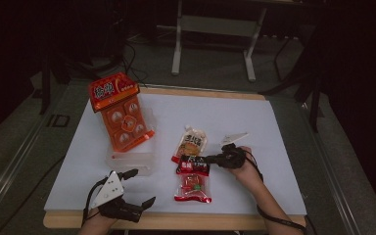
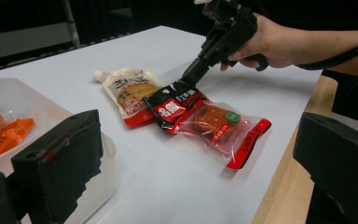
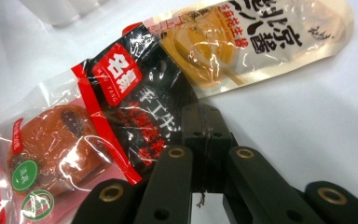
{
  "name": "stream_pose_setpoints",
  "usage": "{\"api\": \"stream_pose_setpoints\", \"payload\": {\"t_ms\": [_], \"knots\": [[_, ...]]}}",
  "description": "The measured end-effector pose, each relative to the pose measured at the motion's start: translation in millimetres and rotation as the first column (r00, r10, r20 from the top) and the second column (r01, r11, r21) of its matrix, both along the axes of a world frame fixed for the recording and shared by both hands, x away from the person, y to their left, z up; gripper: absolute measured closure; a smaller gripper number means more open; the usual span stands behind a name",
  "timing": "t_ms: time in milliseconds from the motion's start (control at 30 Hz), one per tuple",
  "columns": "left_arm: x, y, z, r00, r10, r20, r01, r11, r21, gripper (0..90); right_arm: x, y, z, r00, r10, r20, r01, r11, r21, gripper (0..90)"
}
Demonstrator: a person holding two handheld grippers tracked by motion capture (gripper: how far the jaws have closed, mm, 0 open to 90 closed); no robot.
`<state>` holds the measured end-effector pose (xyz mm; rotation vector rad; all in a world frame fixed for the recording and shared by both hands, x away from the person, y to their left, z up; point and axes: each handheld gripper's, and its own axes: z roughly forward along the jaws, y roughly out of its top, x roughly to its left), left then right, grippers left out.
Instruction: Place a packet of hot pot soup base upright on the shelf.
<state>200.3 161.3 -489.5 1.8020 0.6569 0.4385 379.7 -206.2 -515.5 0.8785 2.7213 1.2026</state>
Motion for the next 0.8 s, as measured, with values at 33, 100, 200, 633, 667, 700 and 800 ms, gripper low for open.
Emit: {"api": "stream_pose_setpoints", "payload": {"t_ms": [33,100,200,633,667,700,800], "knots": [[1.1,-0.6,-1.1,1.0000,-0.005,-0.001,0.005,1.0000,-0.004,1.8,-1.4,0.7,1.6,1.0000,-0.001,0.004,0.001,1.000,-0.002,90.0],[1.9,-1.3,-1.7,0.9999,-0.010,0.007,0.010,1.0000,0.002,1.9,-5.4,1.2,6.8,0.9997,-0.003,0.026,0.004,1.000,-0.008,90.0],[2.7,-2.0,-1.8,0.9998,-0.017,0.005,0.017,0.9997,-0.016,1.9,-8.3,0.4,10.2,0.9994,-0.005,0.035,0.005,1.000,-0.004,90.0],[13.3,-6.7,-0.6,0.9979,-0.009,-0.064,0.007,0.9995,-0.030,2.9,-31.6,-3.9,37.7,0.9934,0.003,0.114,-0.006,1.000,0.029,90.0],[13.8,-6.7,-0.1,0.9979,-0.009,-0.065,0.007,0.9995,-0.031,2.9,-33.4,-3.5,39.7,0.9921,0.004,0.125,-0.008,0.999,0.031,90.0],[14.4,-6.9,0.3,0.9980,-0.011,-0.062,0.009,0.9995,-0.032,2.9,-35.3,-3.1,41.7,0.9908,0.008,0.135,-0.011,1.000,0.027,90.0],[15.8,-7.6,1.4,0.9983,-0.010,-0.057,0.009,0.9997,-0.023,2.9,-40.0,-2.1,46.1,0.9879,0.012,0.155,-0.017,0.999,0.029,90.0]]}}
